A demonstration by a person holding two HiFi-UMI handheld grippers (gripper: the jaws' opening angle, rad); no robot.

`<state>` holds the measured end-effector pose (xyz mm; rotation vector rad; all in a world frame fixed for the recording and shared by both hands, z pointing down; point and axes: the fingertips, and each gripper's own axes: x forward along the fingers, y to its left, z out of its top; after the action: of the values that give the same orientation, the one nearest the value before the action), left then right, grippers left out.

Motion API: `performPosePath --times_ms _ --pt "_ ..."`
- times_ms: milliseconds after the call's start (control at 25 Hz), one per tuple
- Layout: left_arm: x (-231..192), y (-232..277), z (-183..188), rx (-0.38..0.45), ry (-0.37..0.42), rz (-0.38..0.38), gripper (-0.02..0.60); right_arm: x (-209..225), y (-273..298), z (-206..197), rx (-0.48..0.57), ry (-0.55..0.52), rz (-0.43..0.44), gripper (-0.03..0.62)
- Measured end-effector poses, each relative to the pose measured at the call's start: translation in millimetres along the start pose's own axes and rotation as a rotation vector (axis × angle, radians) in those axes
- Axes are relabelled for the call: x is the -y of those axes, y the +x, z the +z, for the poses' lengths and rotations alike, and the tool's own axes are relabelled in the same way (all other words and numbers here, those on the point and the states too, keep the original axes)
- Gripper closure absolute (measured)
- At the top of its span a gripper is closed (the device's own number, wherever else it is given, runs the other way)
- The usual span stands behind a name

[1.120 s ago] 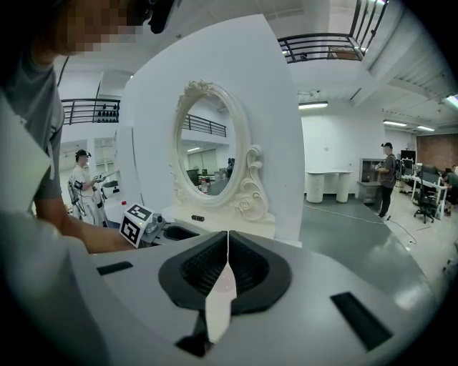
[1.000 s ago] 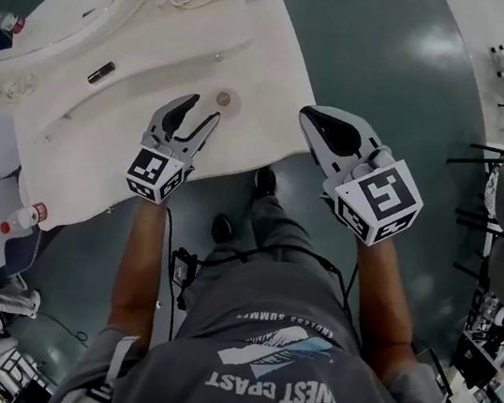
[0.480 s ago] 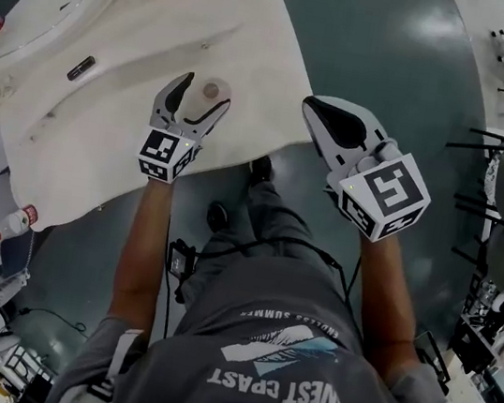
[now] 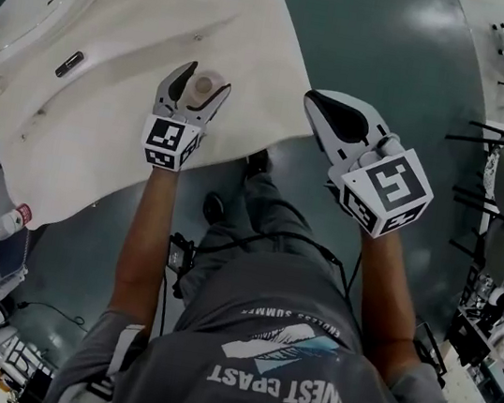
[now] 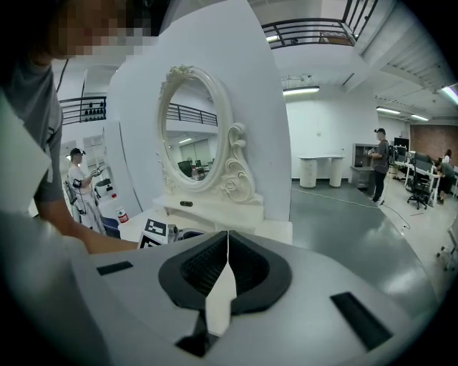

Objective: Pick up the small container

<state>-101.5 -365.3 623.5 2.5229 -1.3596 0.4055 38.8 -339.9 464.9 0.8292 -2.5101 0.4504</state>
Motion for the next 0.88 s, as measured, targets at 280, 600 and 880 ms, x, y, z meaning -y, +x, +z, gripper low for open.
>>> performPosePath --times_ms 280,600,880 --pt "0 1 5 0.026 -0.003 0.025 0.361 0 0 -2 -0.003 0.008 0.002 0.566" --pt "10 5 5 -0.01 0.036 0.028 0.445 -2 -8 -1 0.002 0.007 -0.001 0.566" --pt "9 -6 9 -0.037 0.05 0.041 0.448 -12 -8 6 0.008 0.001 0.014 0.566"
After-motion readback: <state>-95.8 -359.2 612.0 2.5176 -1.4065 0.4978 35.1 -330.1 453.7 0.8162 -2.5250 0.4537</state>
